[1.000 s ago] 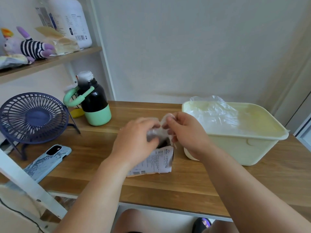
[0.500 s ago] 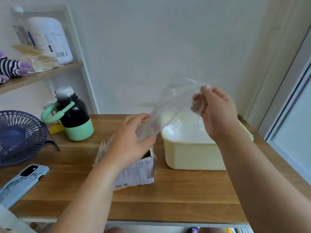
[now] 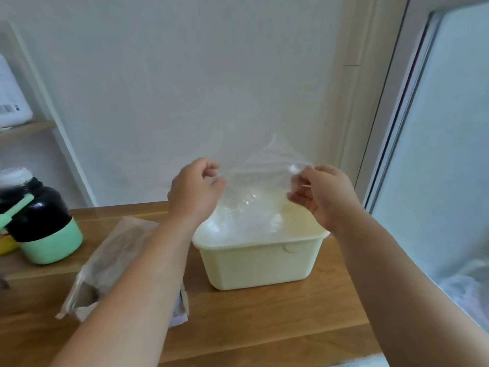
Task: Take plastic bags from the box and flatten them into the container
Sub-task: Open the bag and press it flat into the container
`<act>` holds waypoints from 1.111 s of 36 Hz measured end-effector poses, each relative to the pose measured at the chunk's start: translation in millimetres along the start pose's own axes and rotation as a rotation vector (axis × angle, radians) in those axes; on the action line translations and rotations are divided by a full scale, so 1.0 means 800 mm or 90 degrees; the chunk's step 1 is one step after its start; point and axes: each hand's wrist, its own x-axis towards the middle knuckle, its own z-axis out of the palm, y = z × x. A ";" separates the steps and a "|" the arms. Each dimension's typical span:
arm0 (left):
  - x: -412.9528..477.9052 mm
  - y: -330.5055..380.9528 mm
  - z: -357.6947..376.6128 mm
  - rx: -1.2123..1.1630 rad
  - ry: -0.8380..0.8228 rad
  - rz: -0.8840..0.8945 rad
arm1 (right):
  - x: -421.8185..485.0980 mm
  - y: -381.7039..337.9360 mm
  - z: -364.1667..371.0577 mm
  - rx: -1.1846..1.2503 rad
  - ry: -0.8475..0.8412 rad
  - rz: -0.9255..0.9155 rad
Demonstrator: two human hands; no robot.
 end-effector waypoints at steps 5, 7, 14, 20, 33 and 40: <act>-0.013 0.004 0.017 0.234 0.175 0.144 | 0.015 0.022 -0.012 -0.149 0.090 0.031; -0.021 -0.004 0.023 0.223 0.176 0.232 | 0.018 0.029 -0.015 -0.232 0.112 0.027; -0.023 -0.006 0.040 0.372 -0.383 0.142 | 0.025 0.042 -0.018 -0.500 0.028 0.011; -0.002 -0.018 0.066 0.416 -0.575 0.026 | 0.027 0.040 -0.018 -0.868 -0.107 0.015; -0.001 -0.011 0.061 0.397 -0.524 0.031 | 0.044 0.029 -0.006 -1.193 -0.248 -0.133; 0.010 -0.024 0.079 0.474 -0.662 0.013 | 0.065 0.067 -0.004 -1.156 -0.407 0.120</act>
